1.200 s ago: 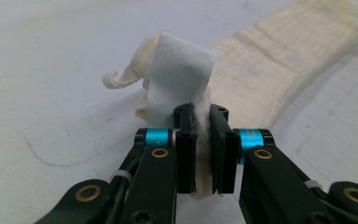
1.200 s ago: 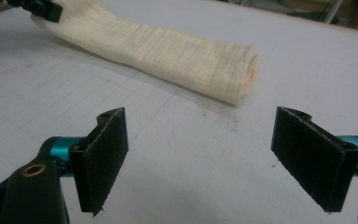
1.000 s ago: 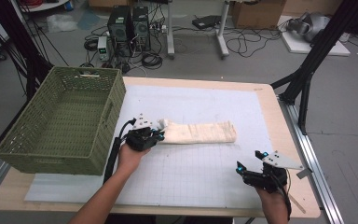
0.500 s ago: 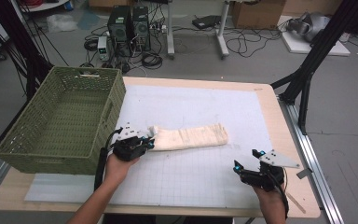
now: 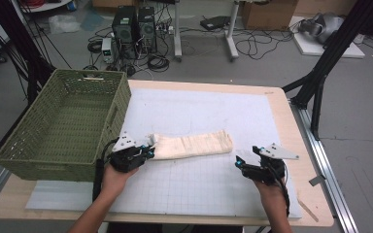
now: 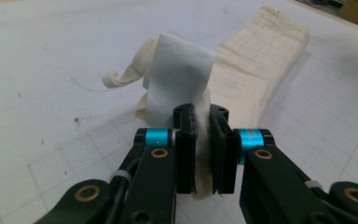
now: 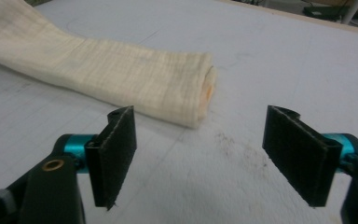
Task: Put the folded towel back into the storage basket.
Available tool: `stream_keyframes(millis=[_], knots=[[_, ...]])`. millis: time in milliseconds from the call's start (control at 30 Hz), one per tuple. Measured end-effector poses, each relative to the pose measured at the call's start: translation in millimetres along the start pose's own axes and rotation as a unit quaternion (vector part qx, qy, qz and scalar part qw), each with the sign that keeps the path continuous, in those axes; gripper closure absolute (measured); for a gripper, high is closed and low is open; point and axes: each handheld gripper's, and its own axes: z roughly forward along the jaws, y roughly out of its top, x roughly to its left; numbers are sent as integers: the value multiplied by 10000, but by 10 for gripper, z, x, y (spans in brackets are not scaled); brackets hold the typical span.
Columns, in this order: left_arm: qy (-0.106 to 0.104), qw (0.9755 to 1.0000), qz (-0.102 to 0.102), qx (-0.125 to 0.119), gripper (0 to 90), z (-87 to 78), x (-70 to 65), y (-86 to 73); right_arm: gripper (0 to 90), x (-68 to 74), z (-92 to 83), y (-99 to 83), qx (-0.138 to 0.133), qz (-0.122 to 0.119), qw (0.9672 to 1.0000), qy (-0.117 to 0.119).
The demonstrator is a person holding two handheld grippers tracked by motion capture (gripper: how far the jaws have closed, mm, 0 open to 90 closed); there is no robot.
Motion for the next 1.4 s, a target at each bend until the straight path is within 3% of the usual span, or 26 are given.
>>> stream_keyframes(millis=[200, 233, 433, 533, 600, 667, 733, 767, 833, 900, 967, 1100, 1267, 1400], knots=[[-26, 10000, 44, 3, 816, 7, 10, -22, 262, 2, 346, 121, 235, -25, 9997, -24], [-40, 10000, 41, 2, 816, 5, 11, -24, 241, -4, 483, 152, 380, -66, 9992, -47], [-45, 10000, 38, -7, 815, 2, 8, -39, 257, -9, 655, 152, 587, -58, 9982, -54], [-43, 10000, 24, -20, 814, 3, 8, -41, 304, -32, 717, 126, 714, 40, 9974, -3], [-43, 10000, -1, -44, 813, 7, 7, -41, 392, -53, 768, 114, 707, 130, 9973, 163], [-47, 10000, -8, -37, 813, 7, 11, -43, 435, -48, 814, 93, 891, 140, 9956, 240], [-43, 10000, -2, -34, 813, 7, 12, -43, 454, -48, 836, 80, 964, 142, 9949, 274], [-37, 10000, 0, -44, 813, 7, 11, -44, 532, -55, 844, 81, 934, 180, 9947, 378], [-41, 10000, 4, -48, 813, 7, 12, -44, 567, -49, 842, 82, 955, 163, 9945, 405], [-44, 10000, 2, -65, 813, 5, 13, -44, 735, -33, 839, 87, 971, 238, 9931, 607], [-44, 10000, -3, -70, 813, 1, 15, -44, 778, -16, 832, 98, 1018, 269, 9923, 653], [-32, 9999, -23, -123, 812, -26, 23, -37, 801, 53, 787, 149, 1043, -105, 9931, 522], [-10, 9997, -21, -240, 814, -75, 43, -18, 805, 65, 643, 226, 677, -288, 9961, 487], [-43, 9987, 55, -500, 816, -150, 11, 66, 806, 43, 546, 264, 496, -353, 9969, 490]])
